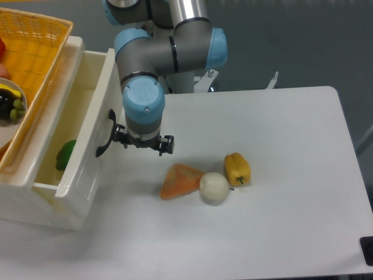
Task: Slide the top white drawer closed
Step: 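Push the open white drawer closed into the unit with the gripper, then hold the gripper against the closed drawer front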
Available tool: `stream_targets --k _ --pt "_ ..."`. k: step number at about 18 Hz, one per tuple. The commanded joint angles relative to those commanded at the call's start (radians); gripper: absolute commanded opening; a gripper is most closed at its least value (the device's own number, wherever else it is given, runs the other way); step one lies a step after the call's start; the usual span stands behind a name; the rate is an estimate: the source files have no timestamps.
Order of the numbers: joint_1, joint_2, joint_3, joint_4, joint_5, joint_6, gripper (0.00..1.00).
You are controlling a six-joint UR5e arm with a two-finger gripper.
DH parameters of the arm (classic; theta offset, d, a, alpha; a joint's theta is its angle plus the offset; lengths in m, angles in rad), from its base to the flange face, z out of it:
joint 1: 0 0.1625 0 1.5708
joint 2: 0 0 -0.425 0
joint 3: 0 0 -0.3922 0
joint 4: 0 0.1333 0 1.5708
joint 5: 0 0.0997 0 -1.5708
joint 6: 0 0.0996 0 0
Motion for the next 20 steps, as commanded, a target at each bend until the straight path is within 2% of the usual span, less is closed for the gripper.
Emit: stream_targets --k 20 --pt "-0.072 -0.002 -0.006 0.0 0.002 -0.029 1.0"
